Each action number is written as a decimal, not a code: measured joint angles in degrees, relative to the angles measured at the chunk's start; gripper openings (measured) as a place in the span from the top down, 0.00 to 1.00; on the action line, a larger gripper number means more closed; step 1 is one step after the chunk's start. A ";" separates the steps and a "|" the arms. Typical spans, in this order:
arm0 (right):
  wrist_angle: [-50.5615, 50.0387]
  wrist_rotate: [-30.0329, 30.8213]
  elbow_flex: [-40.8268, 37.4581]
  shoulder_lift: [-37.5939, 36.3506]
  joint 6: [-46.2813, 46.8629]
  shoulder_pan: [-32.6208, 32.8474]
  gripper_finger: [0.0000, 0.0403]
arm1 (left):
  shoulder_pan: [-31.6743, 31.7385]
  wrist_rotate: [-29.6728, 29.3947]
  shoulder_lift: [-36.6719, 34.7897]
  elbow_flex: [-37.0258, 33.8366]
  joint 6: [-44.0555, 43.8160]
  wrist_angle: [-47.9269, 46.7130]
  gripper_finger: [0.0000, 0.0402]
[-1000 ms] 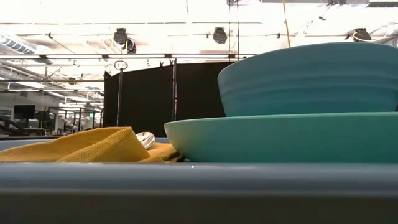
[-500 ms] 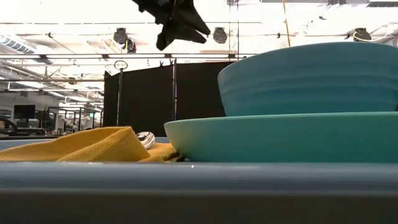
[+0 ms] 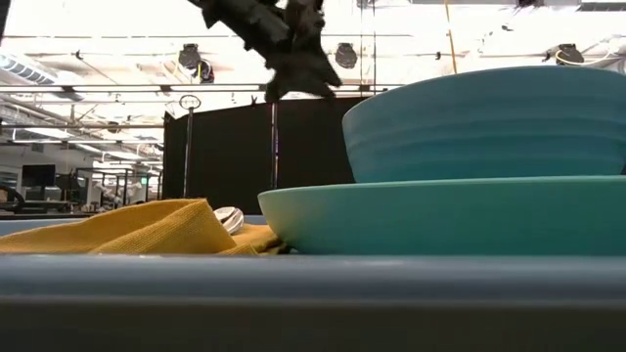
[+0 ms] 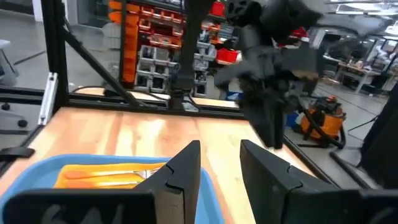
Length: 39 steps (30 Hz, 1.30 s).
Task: Set up tray
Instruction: Put the knife beside the spoon on top of the napkin
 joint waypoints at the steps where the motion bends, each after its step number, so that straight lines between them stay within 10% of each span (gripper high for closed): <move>1: -0.34 0.06 0.04 -0.02 0.63 0.00 0.75 | 0.03 0.36 2.11 1.95 0.74 -1.65 0.73; 19: -12.62 1.89 -0.01 0.02 14.90 0.26 0.75 | 0.87 10.79 29.08 38.44 21.82 -31.06 0.73; 25: -14.28 5.64 -0.03 -1.33 14.82 -0.85 0.75 | 1.02 0.69 28.07 39.17 20.03 -27.71 0.73; 31: -18.79 -9.88 1.59 -7.82 12.20 -8.39 0.79 | 2.21 -0.71 25.92 37.02 16.82 -23.31 0.73; 39: -51.75 -23.19 16.48 -10.16 18.81 -22.48 0.85 | 0.74 -0.09 12.88 16.47 13.80 1.18 0.73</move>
